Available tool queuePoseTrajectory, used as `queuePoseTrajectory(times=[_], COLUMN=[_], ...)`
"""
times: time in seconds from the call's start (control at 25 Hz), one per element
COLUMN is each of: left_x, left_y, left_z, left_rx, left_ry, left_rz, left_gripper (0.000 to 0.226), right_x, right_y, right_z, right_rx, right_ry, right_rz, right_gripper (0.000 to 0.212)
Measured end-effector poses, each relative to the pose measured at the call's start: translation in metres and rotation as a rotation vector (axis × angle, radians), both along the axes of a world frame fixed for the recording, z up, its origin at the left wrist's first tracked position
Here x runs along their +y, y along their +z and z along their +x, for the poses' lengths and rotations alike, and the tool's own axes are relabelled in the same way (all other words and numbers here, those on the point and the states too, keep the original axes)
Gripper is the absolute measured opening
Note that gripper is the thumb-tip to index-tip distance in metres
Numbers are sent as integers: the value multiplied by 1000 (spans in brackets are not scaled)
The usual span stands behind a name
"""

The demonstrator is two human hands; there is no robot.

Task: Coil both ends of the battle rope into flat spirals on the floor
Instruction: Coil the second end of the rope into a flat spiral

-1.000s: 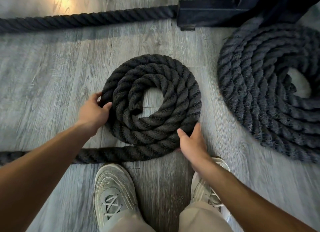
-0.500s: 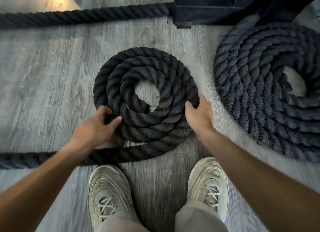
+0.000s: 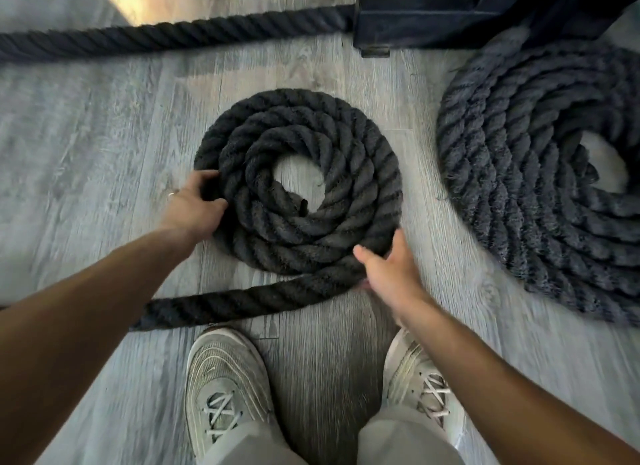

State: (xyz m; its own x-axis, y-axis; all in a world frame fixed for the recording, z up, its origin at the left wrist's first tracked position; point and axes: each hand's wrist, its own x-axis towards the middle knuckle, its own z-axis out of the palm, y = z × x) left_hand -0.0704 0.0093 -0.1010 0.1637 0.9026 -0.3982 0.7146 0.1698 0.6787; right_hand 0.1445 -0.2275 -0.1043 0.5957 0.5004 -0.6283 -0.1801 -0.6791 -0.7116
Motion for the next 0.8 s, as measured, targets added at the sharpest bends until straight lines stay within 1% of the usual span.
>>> queuePoseTrajectory(times=[0.08,0.12,0.2,0.28,0.32,0.4,0.44,0.52,0.56,0.64,0.72,0.8], left_x=[-14,-26,-55,-74,-74,-59,-46,-19,-5,14,20,17], left_y=[0,0,-1,1,2,7,9,12,10,8,5,3], left_z=[2,2,3,6,6,2,-2,-9,-10,-8,-4,1], left_rx=[-60,-48,69,186,192,169,161,141,116,65,35,7], left_ry=[97,85,-38,-189,-205,-154,-108,-2,44,83,82,97], left_rz=[-69,-85,-40,46,62,95,119,118,84,-10,-35,2], left_gripper=[45,46,52,48,45,40,38,37,40,54,66,71], right_x=[18,29,53,67,68,57,46,18,3,-15,-19,-11], right_y=[4,7,15,22,22,21,19,17,17,14,8,4], right_z=[32,50,87,110,112,95,79,35,11,-35,-62,-63], right_rx=[-95,-175,-325,-390,-397,-373,-340,-266,-229,-147,-48,-3], right_ry=[55,74,75,59,67,68,44,-3,-10,22,30,14], right_rz=[27,17,-46,-108,-119,-89,-61,-63,-84,-111,-112,-124], right_gripper=[56,54,53,50,48,50,54,72,81,91,91,88])
